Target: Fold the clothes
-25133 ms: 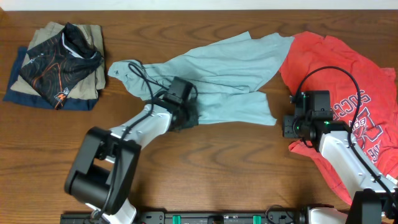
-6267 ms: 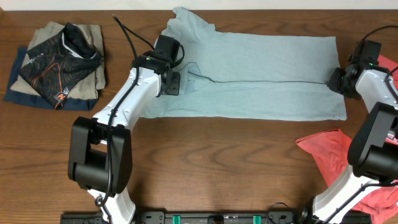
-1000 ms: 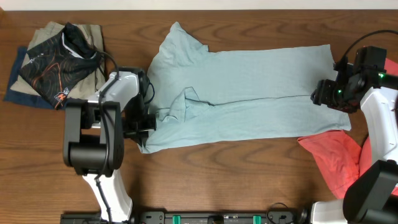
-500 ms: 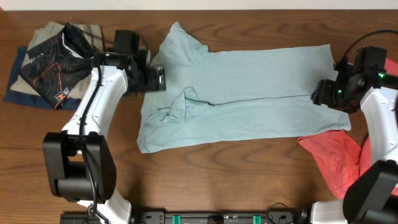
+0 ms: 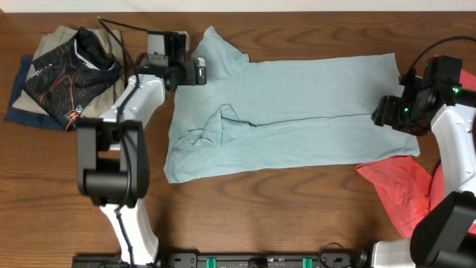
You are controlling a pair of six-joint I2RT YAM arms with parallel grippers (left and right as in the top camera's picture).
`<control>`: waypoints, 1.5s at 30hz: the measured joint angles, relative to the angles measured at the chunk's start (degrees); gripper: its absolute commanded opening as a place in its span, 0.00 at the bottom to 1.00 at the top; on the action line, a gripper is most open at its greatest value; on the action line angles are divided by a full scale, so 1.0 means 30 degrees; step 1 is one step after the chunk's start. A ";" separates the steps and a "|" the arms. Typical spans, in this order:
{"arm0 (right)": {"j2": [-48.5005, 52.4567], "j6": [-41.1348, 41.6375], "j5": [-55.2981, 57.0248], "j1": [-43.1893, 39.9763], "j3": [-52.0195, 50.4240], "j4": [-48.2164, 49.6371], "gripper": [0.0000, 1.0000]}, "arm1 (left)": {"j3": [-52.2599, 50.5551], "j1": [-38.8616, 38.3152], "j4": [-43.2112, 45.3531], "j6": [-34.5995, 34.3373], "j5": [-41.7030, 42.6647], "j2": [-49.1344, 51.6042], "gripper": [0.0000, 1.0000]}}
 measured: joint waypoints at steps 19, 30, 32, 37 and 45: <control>0.0000 0.0000 -0.0007 0.0000 0.0000 0.0080 0.65 | -0.0007 0.0007 0.2171 0.0270 0.0087 0.2368 0.07; 0.0000 -0.0022 0.0015 0.0000 -0.0007 0.2659 0.69 | -0.0007 0.0007 0.0750 0.0211 0.1064 0.2164 0.06; 0.0000 -0.0015 0.0029 0.0000 -0.0015 0.3774 0.68 | -0.0007 0.0007 0.0124 0.0146 0.1071 0.1756 0.06; 0.0335 -0.0029 0.0066 0.0000 -0.0036 0.6564 0.68 | -0.0007 0.0007 -0.0838 -0.0007 0.1086 -0.0415 0.06; 0.3286 0.0080 0.0911 -0.0007 -0.0022 0.9683 0.69 | 0.0022 0.0000 -0.2572 -0.0277 0.1144 -0.2004 0.06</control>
